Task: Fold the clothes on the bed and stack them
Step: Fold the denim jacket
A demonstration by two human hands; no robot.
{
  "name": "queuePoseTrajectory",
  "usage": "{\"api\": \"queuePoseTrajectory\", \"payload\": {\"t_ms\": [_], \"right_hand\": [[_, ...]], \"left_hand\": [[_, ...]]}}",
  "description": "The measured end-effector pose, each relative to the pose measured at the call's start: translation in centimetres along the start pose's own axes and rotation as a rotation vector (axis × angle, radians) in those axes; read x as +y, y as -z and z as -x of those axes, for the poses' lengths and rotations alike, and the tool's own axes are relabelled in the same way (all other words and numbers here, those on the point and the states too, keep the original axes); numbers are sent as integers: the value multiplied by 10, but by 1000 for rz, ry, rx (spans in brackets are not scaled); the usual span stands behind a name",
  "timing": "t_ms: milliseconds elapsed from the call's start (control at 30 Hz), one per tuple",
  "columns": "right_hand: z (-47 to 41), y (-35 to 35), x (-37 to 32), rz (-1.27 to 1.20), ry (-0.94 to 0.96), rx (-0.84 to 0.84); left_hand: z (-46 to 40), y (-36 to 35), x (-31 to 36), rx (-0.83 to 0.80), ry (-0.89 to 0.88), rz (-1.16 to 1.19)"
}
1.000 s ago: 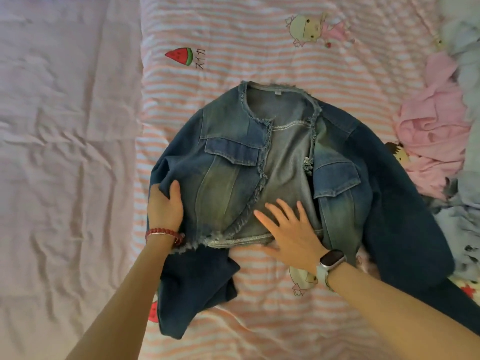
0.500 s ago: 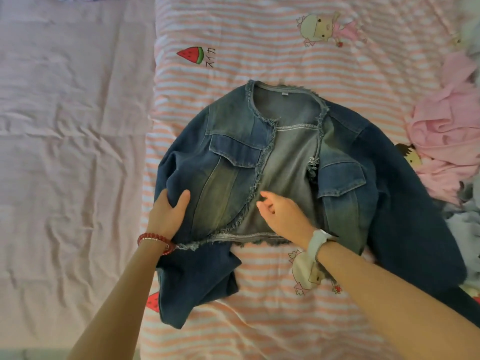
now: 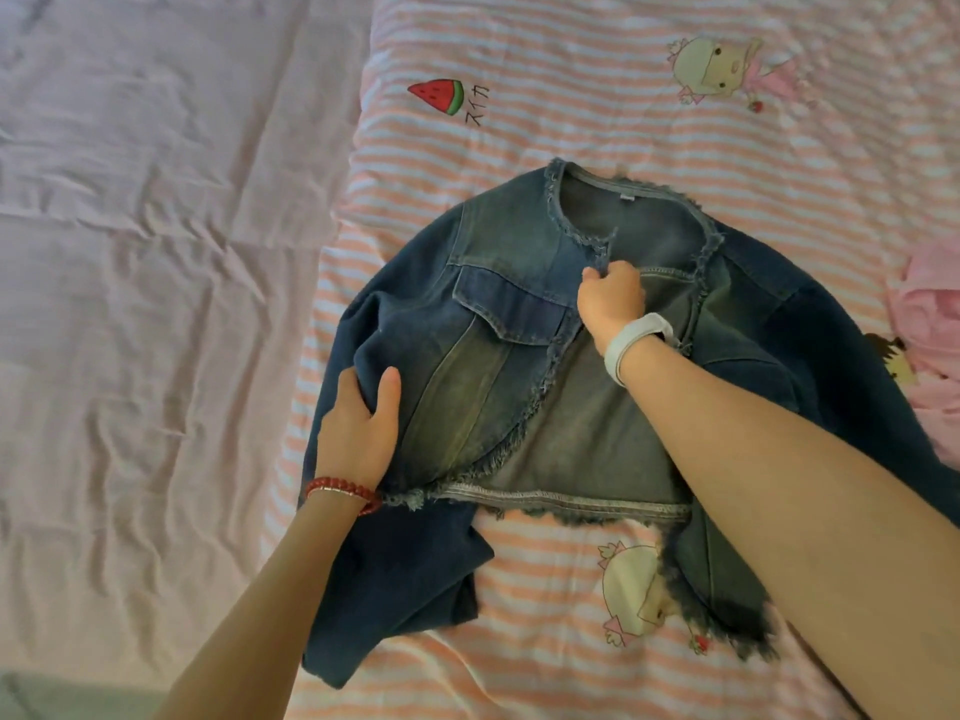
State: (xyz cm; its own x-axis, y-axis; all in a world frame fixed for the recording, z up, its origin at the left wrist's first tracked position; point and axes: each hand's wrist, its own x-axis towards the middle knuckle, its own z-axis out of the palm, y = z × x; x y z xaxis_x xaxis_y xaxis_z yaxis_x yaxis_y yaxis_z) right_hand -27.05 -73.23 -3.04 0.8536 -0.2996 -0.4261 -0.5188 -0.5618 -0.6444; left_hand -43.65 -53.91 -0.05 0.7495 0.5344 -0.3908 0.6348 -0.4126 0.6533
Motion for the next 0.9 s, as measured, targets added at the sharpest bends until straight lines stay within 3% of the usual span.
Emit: {"api": "queuePoseTrajectory", "payload": {"t_ms": [100, 167, 300, 400, 500, 633, 733, 833, 900], "right_hand": [[-1, 19, -11, 104, 359, 251], [-13, 35, -23, 106, 461, 303], [-33, 49, -25, 73, 180, 78], [-8, 36, -3, 6, 26, -74], [30, 24, 24, -9, -13, -50], [52, 24, 35, -50, -124, -135], [71, 31, 34, -159, 17, -7], [89, 40, 45, 100, 270, 82], [98, 43, 59, 319, 328, 9]], "left_hand": [[12, -3, 3, 65, -24, 10], [21, -7, 4, 59, -57, -69], [31, -22, 1, -23, -119, -284], [32, -25, -1, -39, -118, -244], [29, -18, -5, -79, -114, -150], [34, -8, 0, -148, -36, 202], [39, -7, 1, -116, 50, 285], [48, -7, -2, -114, 173, 78], [59, -7, -4, -69, 56, -341]]}}
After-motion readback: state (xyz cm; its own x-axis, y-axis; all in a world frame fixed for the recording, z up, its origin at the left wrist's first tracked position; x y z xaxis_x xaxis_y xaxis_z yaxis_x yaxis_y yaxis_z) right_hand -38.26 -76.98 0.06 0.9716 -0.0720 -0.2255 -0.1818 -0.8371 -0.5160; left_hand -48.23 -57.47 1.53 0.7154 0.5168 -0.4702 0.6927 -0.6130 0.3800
